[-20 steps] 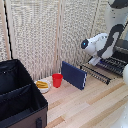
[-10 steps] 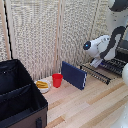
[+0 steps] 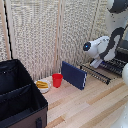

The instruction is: With care, position your gripper close to the oven tray handle. Make sure to grip the handle tightly. Delicately and attentively pull the tray out from the oven.

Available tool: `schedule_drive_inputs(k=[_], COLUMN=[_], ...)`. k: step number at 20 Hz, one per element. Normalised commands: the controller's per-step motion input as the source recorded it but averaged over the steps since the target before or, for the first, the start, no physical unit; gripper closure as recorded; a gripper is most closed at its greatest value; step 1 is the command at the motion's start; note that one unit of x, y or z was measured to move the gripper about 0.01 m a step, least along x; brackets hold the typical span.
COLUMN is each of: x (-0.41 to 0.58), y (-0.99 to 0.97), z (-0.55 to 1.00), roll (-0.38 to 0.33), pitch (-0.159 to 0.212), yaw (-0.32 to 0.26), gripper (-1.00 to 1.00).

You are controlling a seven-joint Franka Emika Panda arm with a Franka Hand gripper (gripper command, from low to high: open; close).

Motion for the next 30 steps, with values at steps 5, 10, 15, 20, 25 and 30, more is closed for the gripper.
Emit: schedule_drive_inputs(k=[5, 10, 15, 20, 25, 30], x=[0.000, 0.009, 0.006, 0.103, 0.161, 0.225], y=[-0.06, 0.19, 0.90, 0.96, 0.92, 0.21], z=[0.06, 0.04, 0.08, 0.04, 0.00, 0.07], roll=[0.157, 0.089, 0.008, 0.000, 0.000, 0.000], pitch=[0.016, 0.001, 0.000, -0.003, -0.009, 0.025], yaw=[0.052, 0.005, 0.000, 0.000, 0.000, 0.003], gripper=[1.00, 1.00, 1.00, 1.00, 1.00, -1.00])
